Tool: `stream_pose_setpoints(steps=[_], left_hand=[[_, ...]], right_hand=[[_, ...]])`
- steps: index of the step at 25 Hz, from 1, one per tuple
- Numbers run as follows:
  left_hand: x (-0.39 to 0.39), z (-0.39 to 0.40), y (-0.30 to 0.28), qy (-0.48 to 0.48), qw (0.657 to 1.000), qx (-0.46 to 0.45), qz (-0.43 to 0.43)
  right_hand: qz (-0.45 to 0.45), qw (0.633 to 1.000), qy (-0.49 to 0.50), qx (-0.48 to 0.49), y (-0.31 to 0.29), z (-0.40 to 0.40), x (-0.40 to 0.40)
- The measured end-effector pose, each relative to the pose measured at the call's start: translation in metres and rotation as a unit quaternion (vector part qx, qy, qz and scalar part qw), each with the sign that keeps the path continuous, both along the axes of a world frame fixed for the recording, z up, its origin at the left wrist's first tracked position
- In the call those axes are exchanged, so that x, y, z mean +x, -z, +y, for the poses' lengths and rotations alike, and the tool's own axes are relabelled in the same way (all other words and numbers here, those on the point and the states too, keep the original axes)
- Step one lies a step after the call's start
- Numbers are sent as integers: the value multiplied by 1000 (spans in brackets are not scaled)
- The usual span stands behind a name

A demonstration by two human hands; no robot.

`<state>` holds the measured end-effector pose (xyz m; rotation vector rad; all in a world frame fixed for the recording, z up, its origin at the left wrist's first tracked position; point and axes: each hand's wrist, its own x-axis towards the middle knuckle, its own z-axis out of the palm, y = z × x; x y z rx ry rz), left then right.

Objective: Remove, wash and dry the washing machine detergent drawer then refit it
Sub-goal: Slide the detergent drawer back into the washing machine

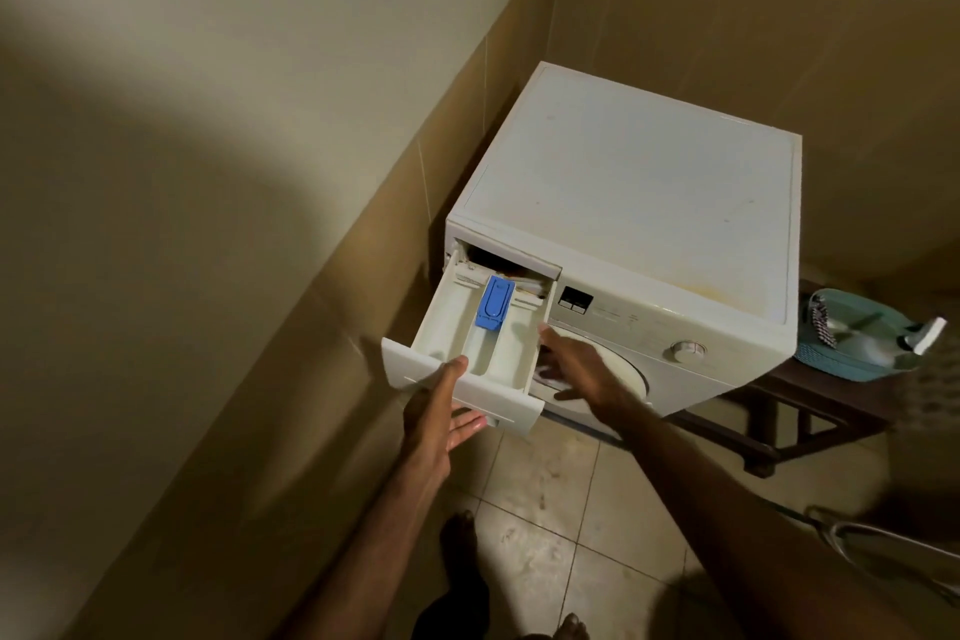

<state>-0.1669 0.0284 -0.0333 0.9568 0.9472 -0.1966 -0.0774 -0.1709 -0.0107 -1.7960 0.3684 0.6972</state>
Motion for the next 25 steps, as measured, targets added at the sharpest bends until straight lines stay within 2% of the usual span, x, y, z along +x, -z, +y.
stream_pose_setpoints(steps=[2,4,7,10,15,16,18,20,22,25], left_hand=[[5,11,13,15,1000,5,-1],[11,20,25,30,999,10,1],[24,28,42,50,999,20,7],[38,31,58,66,998,17,15],[55,35,71,88,996,12,15],[57,36,72,91,996,8,13],[63,37,73,89,996,-2,12],[67,38,77,88,996,-5,7],[67,38,82,92,996,0,3],[66,38,88,89,996,-5,-1]], right_hand=[[-111,990,44,-73,1,-9,22],[-215,961,53,-168,-4,-21,48],[-290,910,28,-296,-12,-31,93],[-305,889,12,-341,-11,-33,134],[-275,885,-91,-365,13,-39,165],[-279,867,-128,-392,18,-40,166],[-319,808,-196,-455,28,-40,163],[-356,762,-222,-492,33,-43,161],[-360,748,-235,-506,36,-49,163],[-347,746,-245,-514,47,-60,167]])
